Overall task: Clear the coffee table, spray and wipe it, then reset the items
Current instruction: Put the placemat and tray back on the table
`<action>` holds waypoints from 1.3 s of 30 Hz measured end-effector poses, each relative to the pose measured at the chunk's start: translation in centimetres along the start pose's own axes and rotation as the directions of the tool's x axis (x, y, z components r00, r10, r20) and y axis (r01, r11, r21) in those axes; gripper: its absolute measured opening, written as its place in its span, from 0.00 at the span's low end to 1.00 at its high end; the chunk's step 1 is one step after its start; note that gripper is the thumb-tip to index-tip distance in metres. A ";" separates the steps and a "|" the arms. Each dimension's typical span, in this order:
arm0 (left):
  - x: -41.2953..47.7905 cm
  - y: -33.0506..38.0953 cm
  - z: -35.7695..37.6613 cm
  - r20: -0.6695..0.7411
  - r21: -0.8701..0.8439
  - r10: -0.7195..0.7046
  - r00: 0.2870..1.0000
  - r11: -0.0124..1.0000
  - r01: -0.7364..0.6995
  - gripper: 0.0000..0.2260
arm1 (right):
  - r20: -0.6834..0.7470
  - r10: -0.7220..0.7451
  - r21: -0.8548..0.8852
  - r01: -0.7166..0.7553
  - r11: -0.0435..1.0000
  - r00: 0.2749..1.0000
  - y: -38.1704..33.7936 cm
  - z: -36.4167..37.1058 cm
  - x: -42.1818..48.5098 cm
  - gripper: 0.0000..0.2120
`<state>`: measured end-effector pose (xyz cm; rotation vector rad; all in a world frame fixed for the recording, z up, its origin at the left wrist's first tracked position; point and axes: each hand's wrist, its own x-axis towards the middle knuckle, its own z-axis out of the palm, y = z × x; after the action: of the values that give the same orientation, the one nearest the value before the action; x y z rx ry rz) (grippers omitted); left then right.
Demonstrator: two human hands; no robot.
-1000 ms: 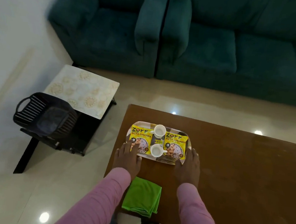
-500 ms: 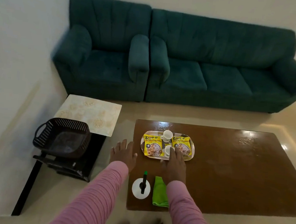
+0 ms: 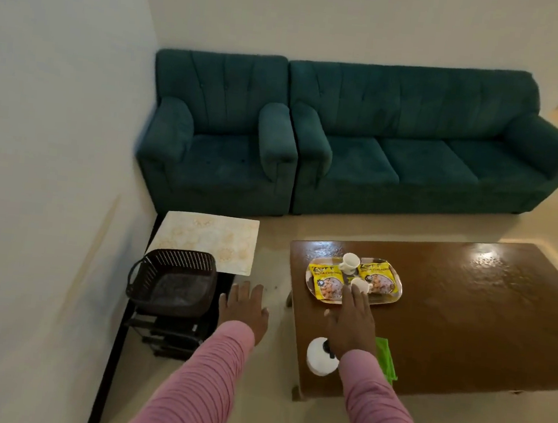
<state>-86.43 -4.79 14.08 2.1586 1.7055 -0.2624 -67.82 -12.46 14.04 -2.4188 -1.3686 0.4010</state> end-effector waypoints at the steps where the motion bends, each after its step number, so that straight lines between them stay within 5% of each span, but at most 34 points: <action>1: -0.3 -1.2 -0.2 0.005 0.006 -0.008 1.000 1.000 0.007 0.25 | -0.001 -0.019 -0.003 0.019 1.000 1.000 -0.8 0.4 -0.9 0.31; 9: -0.6 -8.7 -2.1 -0.030 -0.023 0.040 0.999 0.999 -0.040 0.26 | 0.026 -0.006 -0.096 0.009 0.995 1.000 -6.0 3.3 -3.8 0.32; 23: 5.4 -32.1 -8.6 0.022 0.035 0.030 0.999 0.999 -0.031 0.27 | 0.069 -0.069 -0.002 0.070 0.998 0.995 -30.2 13.5 -2.0 0.31; 39: 21.6 -34.9 -11.4 0.100 -0.004 -0.062 0.993 0.998 0.063 0.26 | 0.214 -0.005 0.029 -0.001 1.000 0.977 -34.2 19.1 14.9 0.31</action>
<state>-115.74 25.87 10.36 2.0534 1.7175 -0.3745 -94.31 19.66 9.87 -2.4067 -1.4401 0.6935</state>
